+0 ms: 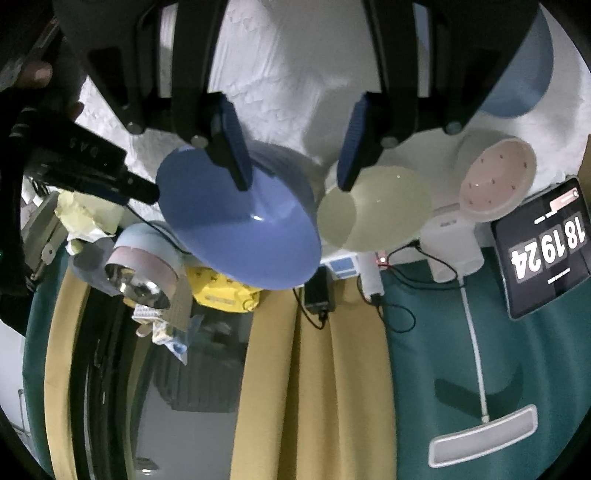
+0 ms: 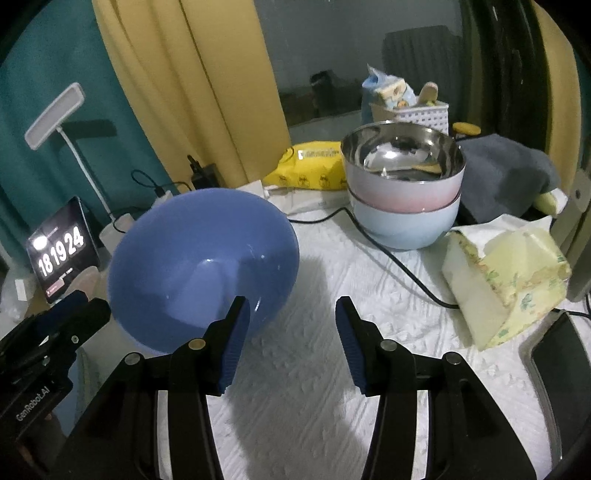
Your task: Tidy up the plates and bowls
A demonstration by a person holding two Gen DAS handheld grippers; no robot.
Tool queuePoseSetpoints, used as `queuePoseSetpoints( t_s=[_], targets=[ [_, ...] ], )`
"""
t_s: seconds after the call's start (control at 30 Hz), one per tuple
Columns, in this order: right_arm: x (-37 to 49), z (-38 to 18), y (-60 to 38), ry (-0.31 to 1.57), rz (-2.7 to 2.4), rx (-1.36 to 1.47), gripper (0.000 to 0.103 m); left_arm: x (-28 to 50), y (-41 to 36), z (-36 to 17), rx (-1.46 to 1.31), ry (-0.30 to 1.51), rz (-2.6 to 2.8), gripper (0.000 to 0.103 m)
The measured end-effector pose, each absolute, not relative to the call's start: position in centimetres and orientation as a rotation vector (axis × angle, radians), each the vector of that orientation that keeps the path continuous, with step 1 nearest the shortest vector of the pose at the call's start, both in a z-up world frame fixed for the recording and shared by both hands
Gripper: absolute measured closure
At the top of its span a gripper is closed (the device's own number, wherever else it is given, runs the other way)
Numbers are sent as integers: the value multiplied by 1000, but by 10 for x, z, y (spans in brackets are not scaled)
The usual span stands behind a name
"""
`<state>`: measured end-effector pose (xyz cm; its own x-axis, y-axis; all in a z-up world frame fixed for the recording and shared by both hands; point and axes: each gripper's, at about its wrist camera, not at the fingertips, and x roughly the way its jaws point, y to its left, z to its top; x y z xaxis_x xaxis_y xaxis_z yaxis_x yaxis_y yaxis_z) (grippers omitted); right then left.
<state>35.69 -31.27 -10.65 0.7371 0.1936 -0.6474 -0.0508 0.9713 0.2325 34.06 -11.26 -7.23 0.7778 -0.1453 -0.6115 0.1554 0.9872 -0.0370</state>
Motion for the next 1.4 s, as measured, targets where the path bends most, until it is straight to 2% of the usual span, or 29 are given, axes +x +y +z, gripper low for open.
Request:
queuePoseSetpoints(
  t_s=[0.6, 0.7, 0.87, 1.4],
  targets=[
    [376, -149, -312, 827, 149, 220, 53, 360, -128, -101, 71, 715, -144, 54],
    [375, -149, -310, 828, 162, 216, 61, 360, -128, -104, 70, 719, -154, 60],
    [369, -145, -301, 817, 188, 186, 82, 356, -130, -103, 73, 715, -178, 71],
    [349, -122, -298, 777, 183, 176, 85, 335, -121, -88, 54, 704, -184, 74]
  ],
)
